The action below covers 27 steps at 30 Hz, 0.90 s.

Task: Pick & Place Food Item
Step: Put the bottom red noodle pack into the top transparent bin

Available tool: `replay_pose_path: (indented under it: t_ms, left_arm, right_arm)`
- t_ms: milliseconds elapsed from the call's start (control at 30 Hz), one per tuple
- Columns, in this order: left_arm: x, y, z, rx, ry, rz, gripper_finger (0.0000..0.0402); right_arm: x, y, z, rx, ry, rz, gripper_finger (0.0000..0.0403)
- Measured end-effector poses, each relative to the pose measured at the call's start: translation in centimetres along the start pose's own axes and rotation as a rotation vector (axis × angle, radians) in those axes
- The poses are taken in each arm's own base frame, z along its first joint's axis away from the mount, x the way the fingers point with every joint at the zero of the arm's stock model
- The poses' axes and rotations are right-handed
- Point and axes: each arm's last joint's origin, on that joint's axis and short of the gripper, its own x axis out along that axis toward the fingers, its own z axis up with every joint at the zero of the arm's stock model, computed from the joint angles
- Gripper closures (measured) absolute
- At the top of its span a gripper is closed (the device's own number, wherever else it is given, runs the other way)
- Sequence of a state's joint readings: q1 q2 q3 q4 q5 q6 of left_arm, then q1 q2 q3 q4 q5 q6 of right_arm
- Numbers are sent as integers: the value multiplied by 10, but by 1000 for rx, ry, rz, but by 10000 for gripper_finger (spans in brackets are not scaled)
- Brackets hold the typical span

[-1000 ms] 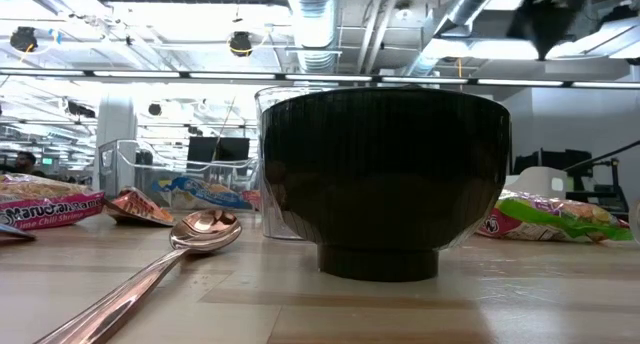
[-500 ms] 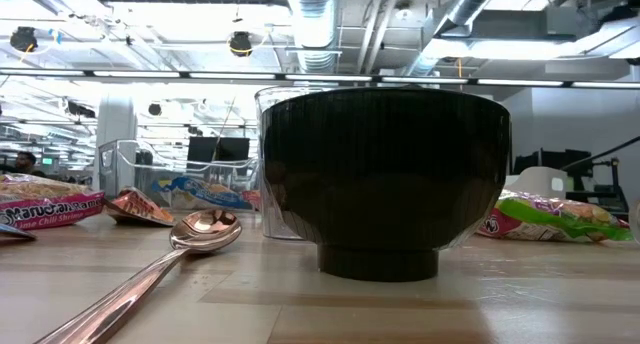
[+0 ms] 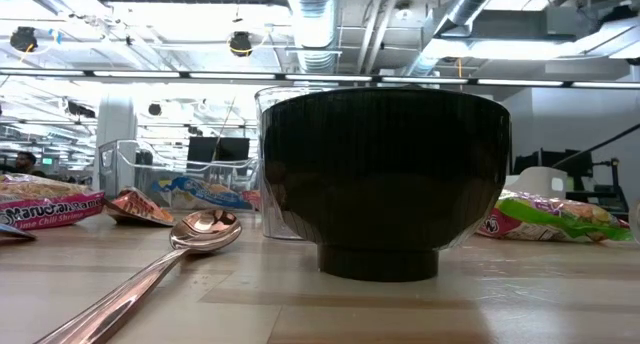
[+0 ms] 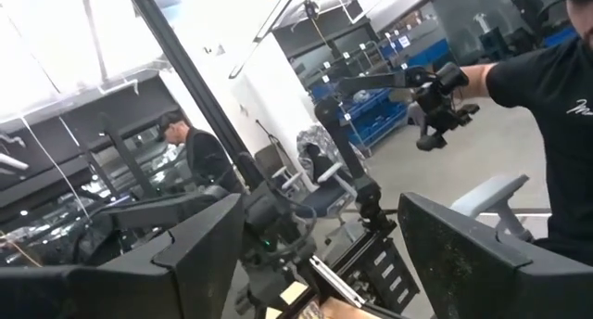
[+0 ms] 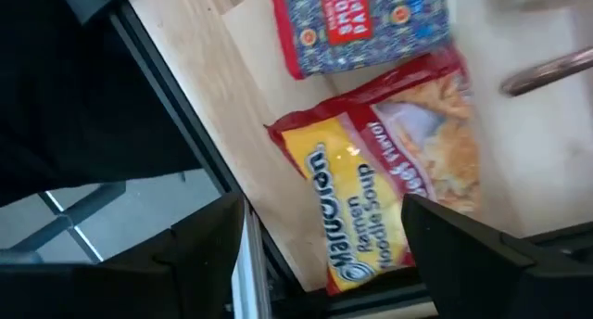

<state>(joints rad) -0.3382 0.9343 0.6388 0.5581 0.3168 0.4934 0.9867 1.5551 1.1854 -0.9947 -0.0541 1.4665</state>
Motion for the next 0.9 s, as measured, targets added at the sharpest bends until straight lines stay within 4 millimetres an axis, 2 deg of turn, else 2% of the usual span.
replay_pose_path:
  t_ms: [267,467,567,767,900]
  left_arm:
    - [-1,-1,3,55,-17,-3,121]
    - [-3,0,6,79,-29,1,121]
    - [-3,0,6,101,-24,-1,121]
    - [-3,0,6,106,-25,0,121]
    - [-3,0,6,106,-25,0,121]
  right_arm:
    - [15,5,3,9,-62,-47,117]
    - [27,11,-3,42,-23,-88,117]
    - [26,17,-5,69,37,-110,117]
    - [12,31,-9,68,78,-163,117]
    - [19,38,-13,55,68,-196,117]
